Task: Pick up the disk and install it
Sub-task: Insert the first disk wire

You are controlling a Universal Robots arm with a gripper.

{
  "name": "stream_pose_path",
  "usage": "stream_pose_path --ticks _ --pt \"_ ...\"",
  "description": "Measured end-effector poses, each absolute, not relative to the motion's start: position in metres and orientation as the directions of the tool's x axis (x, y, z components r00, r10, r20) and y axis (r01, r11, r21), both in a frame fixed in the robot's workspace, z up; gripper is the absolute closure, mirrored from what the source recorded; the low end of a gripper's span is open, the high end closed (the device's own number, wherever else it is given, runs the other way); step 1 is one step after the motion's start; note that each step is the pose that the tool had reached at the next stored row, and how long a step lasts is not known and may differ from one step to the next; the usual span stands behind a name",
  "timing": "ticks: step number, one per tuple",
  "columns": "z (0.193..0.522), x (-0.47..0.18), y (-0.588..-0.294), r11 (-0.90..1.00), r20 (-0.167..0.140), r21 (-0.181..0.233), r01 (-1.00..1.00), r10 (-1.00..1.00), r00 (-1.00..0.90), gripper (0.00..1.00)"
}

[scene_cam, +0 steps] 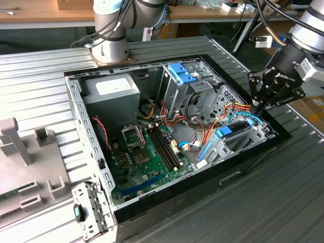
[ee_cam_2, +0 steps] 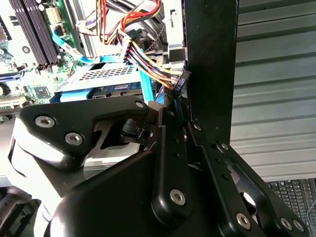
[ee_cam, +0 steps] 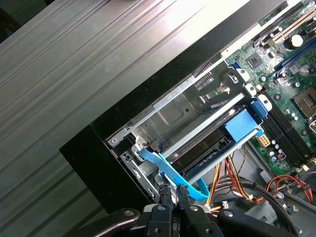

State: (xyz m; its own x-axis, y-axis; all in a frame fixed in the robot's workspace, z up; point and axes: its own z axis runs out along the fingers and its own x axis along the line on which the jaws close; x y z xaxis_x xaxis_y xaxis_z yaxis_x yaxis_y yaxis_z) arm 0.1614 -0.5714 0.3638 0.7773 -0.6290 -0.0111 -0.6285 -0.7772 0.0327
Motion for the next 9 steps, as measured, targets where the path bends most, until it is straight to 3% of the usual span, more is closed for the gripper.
stream_pose_path --ticks 9 --pt "0.382 0.161 -0.571 -0.773 -0.013 0.028 -0.634 -0.634 0.773 0.84"
